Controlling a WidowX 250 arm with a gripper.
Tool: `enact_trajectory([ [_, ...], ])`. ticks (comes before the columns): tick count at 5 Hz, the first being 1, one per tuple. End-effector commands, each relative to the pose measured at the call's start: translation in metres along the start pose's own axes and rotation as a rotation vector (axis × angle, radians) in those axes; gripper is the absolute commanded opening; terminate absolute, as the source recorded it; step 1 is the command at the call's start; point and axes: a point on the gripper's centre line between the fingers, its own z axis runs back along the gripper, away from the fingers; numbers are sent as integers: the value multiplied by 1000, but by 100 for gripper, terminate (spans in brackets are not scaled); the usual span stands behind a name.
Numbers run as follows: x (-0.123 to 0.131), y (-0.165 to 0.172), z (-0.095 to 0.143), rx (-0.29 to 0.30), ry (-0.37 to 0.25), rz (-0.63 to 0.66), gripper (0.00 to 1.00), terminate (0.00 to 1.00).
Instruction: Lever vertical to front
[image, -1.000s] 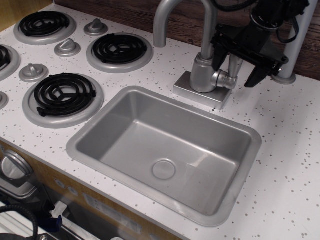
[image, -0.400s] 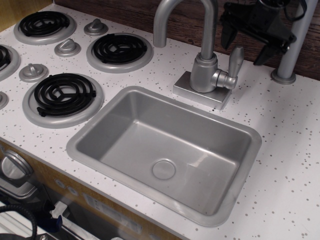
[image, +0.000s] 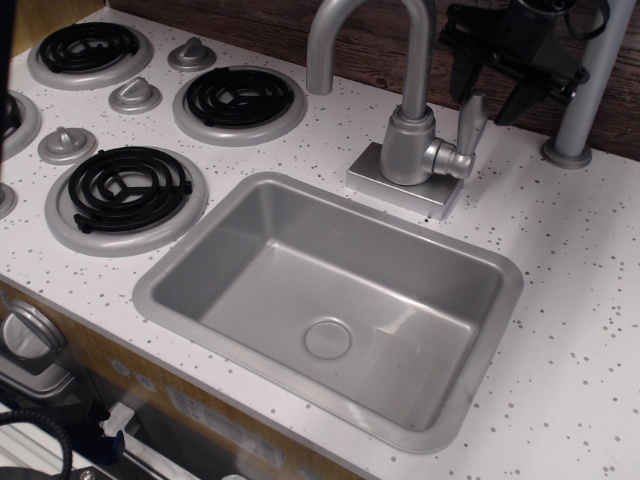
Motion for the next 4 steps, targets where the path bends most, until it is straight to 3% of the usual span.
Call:
enact_trajectory([
  [1,10,7,7,-29,-28,33,0,0],
  [4,-33,-1,24,-15,84,89,0,0],
])
